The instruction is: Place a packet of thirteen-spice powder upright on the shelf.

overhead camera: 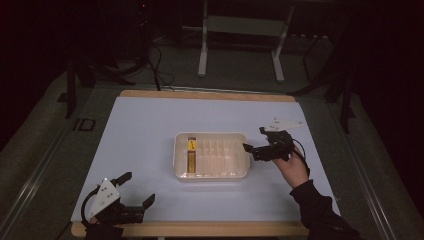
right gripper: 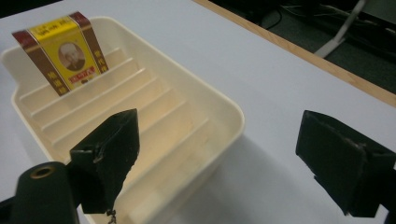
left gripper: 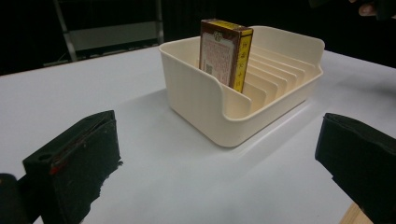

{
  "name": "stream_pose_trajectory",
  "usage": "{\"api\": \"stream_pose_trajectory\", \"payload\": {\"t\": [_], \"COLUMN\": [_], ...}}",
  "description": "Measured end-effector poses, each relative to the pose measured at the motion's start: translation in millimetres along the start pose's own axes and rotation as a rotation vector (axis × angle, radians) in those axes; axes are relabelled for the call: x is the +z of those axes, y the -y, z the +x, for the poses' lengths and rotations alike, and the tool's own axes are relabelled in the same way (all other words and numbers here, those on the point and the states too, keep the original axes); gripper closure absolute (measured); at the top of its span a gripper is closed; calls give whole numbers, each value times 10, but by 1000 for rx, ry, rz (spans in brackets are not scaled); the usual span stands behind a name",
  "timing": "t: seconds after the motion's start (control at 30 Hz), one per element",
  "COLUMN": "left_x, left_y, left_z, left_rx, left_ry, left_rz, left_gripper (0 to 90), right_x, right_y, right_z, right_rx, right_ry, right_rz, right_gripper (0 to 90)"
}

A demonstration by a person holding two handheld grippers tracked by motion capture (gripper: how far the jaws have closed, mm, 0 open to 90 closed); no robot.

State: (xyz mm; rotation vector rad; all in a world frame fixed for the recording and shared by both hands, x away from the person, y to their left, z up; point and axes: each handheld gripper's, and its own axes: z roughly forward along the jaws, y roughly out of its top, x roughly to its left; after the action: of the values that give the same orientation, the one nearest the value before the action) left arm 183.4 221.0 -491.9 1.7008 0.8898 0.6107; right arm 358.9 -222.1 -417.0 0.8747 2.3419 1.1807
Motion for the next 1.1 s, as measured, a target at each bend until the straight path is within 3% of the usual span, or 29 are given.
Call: {"api": "stream_pose_trajectory", "payload": {"t": [0.53, 0.77, 0.87, 1.1], "left_x": [5, 7, 8, 6], "left_y": [1, 0, -1, -2], "left_z": [-6, -9, -10, -12], "left_rx": [1, 5, 6, 7], "left_ry": [5, 6, 9, 12], "left_rz": [2, 5, 6, 7], "left_gripper": [0, 0, 0, 0], "right_x": [-213, -268, -313, -388], "right_y": [382, 543, 593, 718], "right_z": [18, 11, 26, 76], "right_rx": [80, 112, 110, 129], "right_ry": [123, 128, 154, 147], "right_rz": [-58, -59, -71, -70], "right_gripper": [135, 135, 135, 135]}}
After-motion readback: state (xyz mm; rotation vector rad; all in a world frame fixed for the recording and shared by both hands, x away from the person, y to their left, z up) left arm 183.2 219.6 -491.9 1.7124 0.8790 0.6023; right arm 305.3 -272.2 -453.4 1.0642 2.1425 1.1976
